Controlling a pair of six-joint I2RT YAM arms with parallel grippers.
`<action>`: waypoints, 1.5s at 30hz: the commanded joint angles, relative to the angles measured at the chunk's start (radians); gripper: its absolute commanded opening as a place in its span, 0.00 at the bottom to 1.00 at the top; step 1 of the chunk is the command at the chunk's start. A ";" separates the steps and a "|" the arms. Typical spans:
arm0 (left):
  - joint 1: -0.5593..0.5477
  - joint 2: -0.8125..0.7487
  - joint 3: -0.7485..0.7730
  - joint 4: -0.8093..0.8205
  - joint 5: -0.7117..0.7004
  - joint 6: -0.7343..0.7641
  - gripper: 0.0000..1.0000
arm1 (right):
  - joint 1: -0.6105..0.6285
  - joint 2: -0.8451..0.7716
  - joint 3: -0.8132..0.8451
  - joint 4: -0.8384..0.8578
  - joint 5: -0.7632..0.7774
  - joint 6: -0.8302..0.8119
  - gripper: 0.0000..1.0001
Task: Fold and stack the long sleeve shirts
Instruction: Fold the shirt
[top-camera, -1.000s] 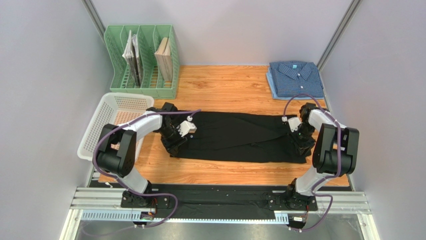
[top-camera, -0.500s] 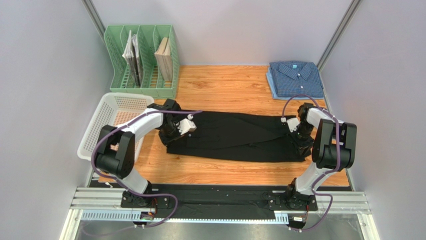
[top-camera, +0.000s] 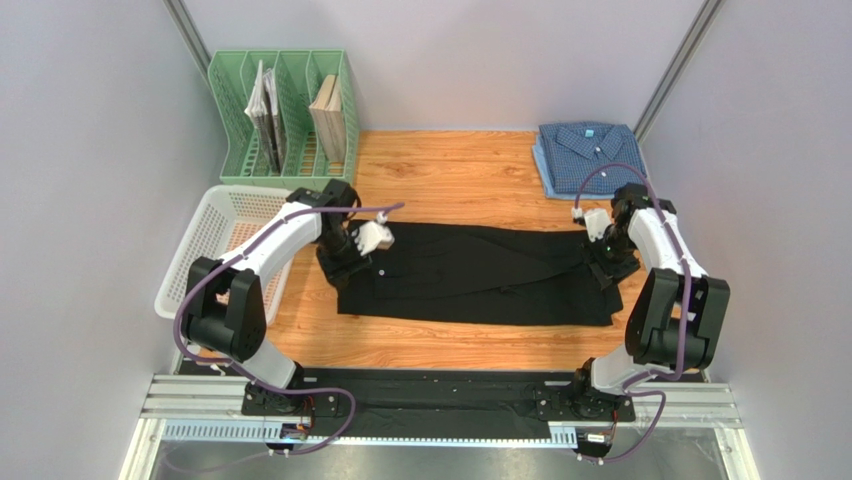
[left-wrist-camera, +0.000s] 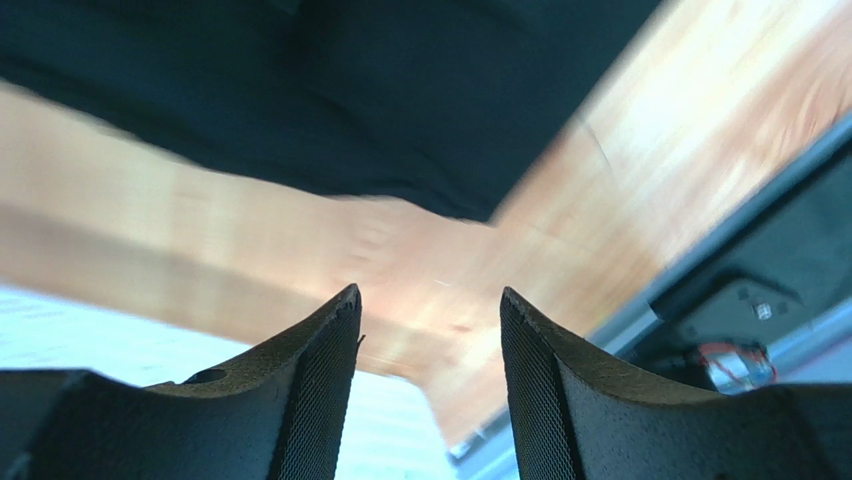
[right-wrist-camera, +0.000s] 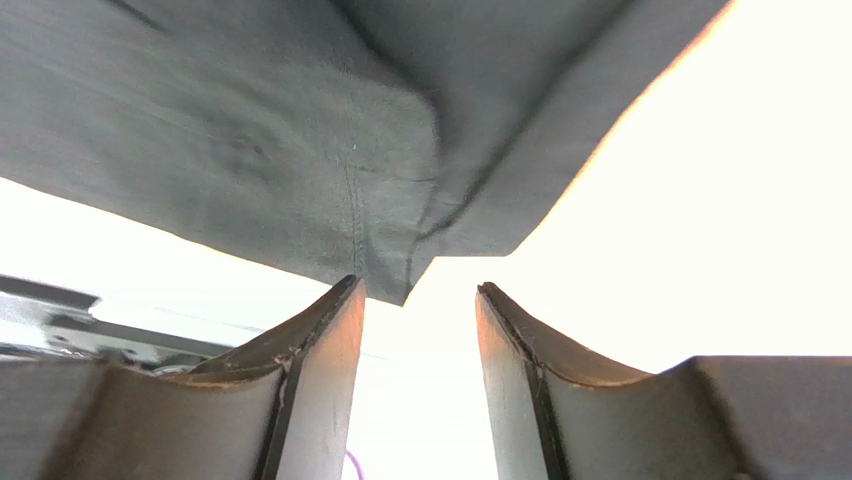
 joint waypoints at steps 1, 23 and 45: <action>0.002 0.031 0.226 0.089 0.099 -0.005 0.60 | 0.059 -0.029 0.097 -0.010 -0.077 0.091 0.47; 0.031 0.174 -0.022 0.102 -0.094 -0.029 0.11 | 0.453 0.526 0.437 0.222 0.214 0.217 0.36; -0.055 0.209 0.111 0.188 0.048 -0.103 0.27 | 0.495 0.430 0.732 0.205 0.046 0.407 0.35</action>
